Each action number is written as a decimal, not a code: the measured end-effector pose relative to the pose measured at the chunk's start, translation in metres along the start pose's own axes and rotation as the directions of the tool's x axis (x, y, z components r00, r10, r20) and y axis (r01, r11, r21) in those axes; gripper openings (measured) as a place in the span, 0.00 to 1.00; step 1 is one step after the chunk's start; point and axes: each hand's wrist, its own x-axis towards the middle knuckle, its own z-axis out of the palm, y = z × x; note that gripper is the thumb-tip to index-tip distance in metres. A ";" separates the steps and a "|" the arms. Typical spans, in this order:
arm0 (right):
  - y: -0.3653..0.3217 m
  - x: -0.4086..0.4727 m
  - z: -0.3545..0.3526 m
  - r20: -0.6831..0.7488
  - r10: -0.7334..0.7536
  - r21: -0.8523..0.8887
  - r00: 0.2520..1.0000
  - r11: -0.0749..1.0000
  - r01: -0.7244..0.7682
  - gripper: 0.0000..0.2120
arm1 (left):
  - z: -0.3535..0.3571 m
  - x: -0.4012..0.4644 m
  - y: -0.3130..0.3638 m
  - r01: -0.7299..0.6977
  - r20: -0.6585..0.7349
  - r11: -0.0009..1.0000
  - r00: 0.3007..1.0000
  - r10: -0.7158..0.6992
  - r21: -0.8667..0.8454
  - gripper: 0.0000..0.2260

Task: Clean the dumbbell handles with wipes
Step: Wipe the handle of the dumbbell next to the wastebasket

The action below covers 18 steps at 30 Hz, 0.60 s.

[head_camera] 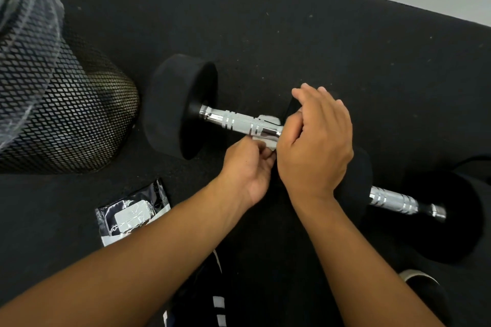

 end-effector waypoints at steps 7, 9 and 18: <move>0.001 -0.002 0.001 -0.029 0.001 0.010 1.000 1.000 -0.001 0.16 | 0.005 -0.021 0.000 0.030 -0.029 0.998 0.999 -0.028 0.055 0.16; 0.001 -0.003 0.001 -0.035 -0.006 0.016 0.999 1.000 0.007 0.16 | 0.010 -0.012 0.002 0.028 -0.079 0.996 0.997 -0.021 0.088 0.16; 0.003 -0.005 0.002 -0.048 -0.019 0.011 0.999 1.000 0.020 0.15 | -0.010 0.010 -0.003 0.011 -0.010 0.992 1.000 -0.009 0.124 0.18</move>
